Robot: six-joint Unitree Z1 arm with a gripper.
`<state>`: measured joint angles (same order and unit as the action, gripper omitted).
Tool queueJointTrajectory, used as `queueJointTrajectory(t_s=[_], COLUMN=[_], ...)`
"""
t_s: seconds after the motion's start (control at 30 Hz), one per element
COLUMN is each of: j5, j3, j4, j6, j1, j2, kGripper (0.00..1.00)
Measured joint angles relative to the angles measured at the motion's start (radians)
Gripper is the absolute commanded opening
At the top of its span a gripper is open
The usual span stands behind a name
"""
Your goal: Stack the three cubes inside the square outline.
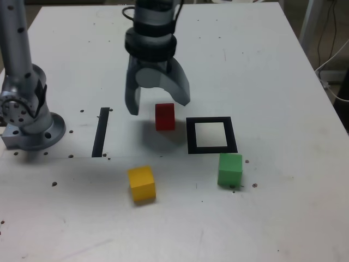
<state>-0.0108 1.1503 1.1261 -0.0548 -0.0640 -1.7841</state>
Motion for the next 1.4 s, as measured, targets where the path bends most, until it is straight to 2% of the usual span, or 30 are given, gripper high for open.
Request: queueJointTrajectory(t_s=[0.2, 0.43, 0.57, 0.9, 1.1, 1.4], j5=[-0.002, -0.001, 0.001, 0.001, 0.000, -0.004], j3=[0.025, 0.020, 0.017, 0.009, -0.002, -0.001], j4=[-0.009, -0.020, -0.028, -0.082, -0.123, -0.110], j6=[0.000, 0.000, -0.001, -0.001, -0.002, -0.002], j1=[-0.006, -0.018, -0.021, -0.023, -0.024, -0.024], j2=[-0.048, -0.111, -0.132, -0.136, -0.133, -0.121], kGripper=[0.90, 0.81, 0.71, 0.38, 0.26, 0.13])
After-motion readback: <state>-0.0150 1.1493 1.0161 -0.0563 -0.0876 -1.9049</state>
